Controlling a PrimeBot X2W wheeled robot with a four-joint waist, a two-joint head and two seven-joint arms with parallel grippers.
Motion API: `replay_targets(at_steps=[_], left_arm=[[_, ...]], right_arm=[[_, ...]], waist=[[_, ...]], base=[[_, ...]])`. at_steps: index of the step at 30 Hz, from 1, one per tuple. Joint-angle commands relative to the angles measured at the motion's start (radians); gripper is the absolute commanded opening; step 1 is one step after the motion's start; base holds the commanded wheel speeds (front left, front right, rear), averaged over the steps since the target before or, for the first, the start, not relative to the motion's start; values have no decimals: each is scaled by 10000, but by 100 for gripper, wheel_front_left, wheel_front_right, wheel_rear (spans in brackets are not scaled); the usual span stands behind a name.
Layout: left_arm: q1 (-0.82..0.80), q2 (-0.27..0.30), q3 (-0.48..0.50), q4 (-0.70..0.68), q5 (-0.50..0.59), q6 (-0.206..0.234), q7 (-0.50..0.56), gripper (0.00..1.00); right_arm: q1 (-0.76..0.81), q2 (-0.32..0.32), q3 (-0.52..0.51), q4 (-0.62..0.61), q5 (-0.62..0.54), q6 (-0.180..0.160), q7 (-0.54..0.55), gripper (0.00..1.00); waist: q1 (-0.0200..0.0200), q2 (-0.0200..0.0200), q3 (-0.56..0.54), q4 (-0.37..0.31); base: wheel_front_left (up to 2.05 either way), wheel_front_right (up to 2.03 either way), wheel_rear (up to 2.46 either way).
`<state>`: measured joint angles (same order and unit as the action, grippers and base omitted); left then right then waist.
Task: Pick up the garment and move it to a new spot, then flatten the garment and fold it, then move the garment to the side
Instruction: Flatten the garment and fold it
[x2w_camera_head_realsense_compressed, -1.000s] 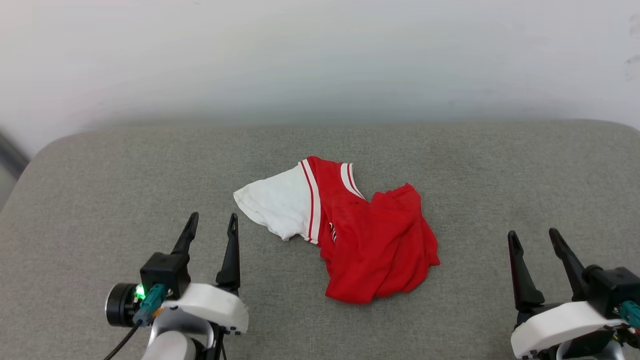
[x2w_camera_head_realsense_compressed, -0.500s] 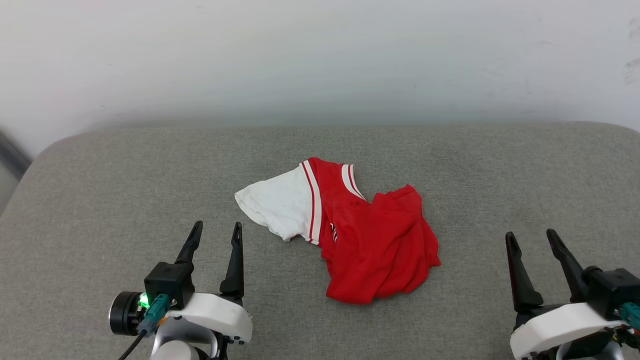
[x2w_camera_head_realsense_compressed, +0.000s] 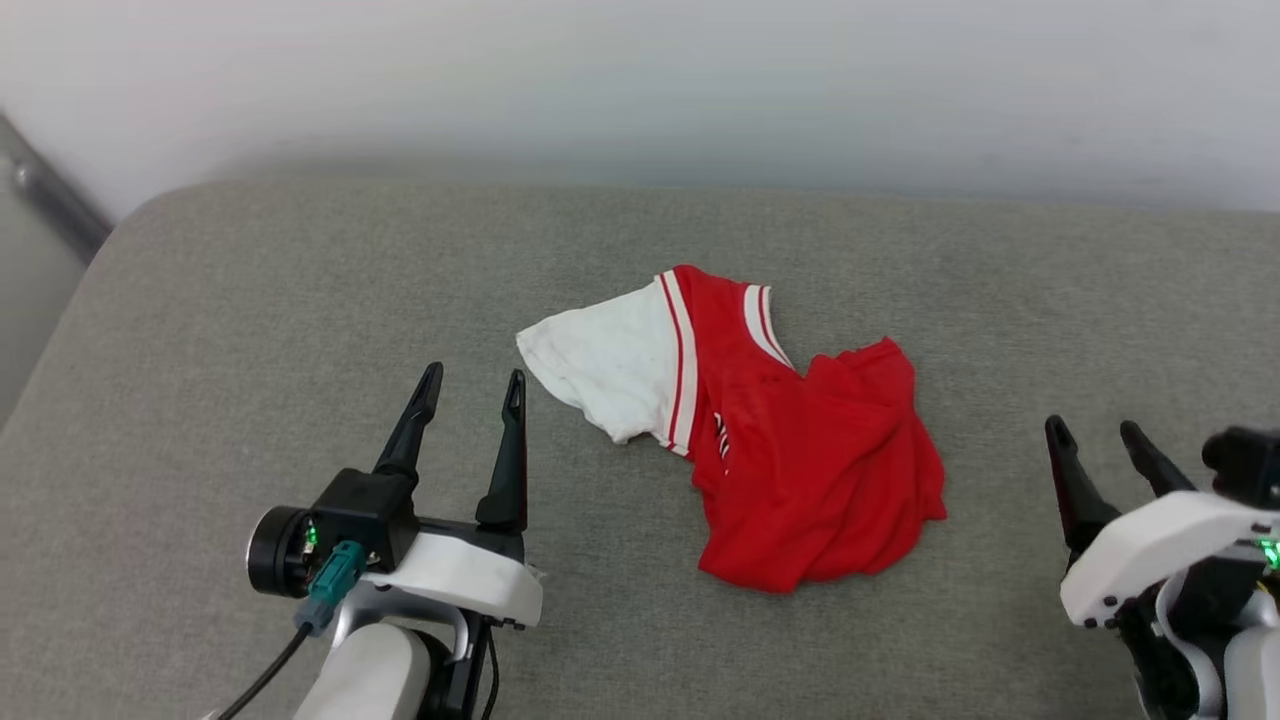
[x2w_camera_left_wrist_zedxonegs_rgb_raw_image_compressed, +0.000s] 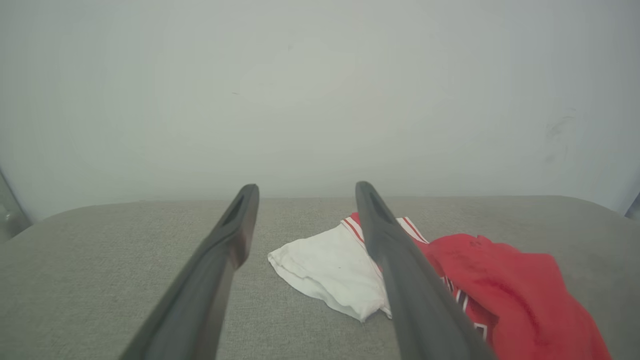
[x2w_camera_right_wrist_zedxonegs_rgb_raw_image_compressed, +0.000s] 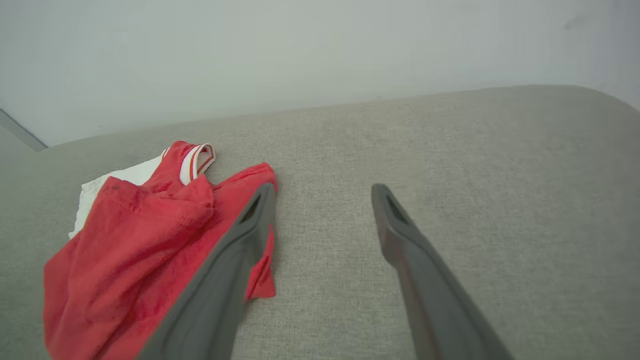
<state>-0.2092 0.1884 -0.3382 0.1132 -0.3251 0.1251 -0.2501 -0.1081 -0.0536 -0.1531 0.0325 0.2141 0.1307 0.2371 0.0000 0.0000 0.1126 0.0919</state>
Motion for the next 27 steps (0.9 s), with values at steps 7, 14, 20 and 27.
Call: replay_targets(at_steps=[7, 14, 20, 27], left_arm=[[-455, -277, 37, 4, 129, -169, -147, 100], [-657, -602, 190, 45, 281, -342, -170, 100], [-606, -760, 360, 51, 447, -456, -173, 100], [-200, -800, 684, 285, 652, -653, -174, 100]], right_arm=[[-1199, -807, 321, 239, 713, 1, 4407, 100], [-1139, -806, 601, 433, 952, -1, 7003, 100], [-911, -619, 600, 1340, 1070, -2, 7493, 49], [-1548, -1140, 986, 356, 1292, -1, 5954, 0]], waist=[[0, 0, 1063, 1120], [0, 0, 1482, 1625], [0, 0, 1557, 1724], [0, 0, 902, 1131]], base=[[0, 0, 0], [0, 0, 0], [0, 0, 0], [0, 0, 0]])
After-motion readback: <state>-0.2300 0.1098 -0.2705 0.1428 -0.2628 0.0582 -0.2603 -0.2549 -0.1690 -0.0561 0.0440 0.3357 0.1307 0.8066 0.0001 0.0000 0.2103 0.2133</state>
